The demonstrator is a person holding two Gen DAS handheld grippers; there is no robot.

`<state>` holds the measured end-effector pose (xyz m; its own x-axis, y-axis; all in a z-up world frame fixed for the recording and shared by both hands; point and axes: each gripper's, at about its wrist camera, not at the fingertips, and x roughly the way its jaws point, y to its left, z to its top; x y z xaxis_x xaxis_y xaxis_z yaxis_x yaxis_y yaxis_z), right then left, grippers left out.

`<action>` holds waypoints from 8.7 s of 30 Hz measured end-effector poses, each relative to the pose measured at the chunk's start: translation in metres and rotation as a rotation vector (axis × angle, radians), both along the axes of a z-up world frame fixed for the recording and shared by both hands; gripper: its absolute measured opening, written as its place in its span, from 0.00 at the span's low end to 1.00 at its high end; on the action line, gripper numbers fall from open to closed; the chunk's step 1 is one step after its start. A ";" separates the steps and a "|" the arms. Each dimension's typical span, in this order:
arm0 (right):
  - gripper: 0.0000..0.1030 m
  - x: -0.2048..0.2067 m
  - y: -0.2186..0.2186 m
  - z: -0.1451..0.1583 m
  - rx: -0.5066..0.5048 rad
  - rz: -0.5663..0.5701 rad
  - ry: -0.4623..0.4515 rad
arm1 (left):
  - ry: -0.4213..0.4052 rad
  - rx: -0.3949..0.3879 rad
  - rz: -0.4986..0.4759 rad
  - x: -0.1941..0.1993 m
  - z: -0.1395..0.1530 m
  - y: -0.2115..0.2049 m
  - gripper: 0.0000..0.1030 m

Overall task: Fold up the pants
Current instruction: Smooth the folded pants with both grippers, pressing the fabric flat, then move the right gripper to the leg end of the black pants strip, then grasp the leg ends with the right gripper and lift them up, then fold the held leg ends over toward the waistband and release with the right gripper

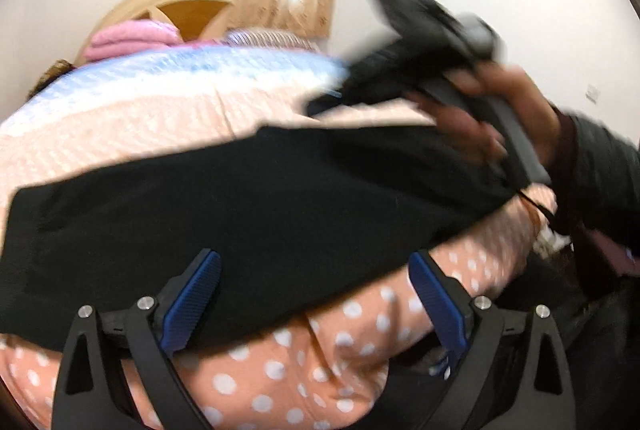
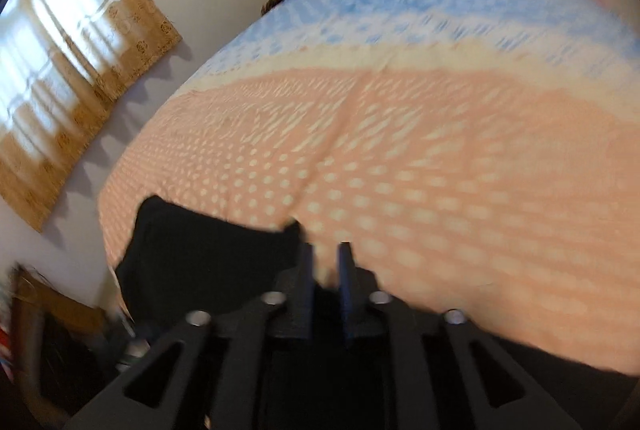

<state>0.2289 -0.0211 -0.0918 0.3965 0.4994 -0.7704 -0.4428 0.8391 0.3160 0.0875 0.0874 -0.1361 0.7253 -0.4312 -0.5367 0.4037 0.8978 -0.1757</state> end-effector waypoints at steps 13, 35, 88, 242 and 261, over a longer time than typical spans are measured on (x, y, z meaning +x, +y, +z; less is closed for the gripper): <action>0.37 -0.125 -0.116 -0.004 -0.268 -0.081 -0.143 | -0.007 0.067 -0.052 0.022 0.006 -0.062 0.99; 0.43 -0.151 -0.168 -0.011 -0.322 -0.200 -0.201 | 0.070 0.135 0.023 0.052 0.022 -0.086 1.00; 0.51 -0.187 -0.422 0.011 -0.091 -0.718 -0.112 | 0.088 0.136 0.173 0.048 -0.017 -0.074 1.00; 0.55 -0.152 -0.246 0.001 0.252 -0.244 -0.202 | 0.324 -0.096 0.006 0.090 0.027 -0.113 0.10; 0.62 -0.110 -0.191 -0.004 0.020 -0.159 -0.179 | 0.182 0.150 0.069 0.061 0.007 -0.122 0.75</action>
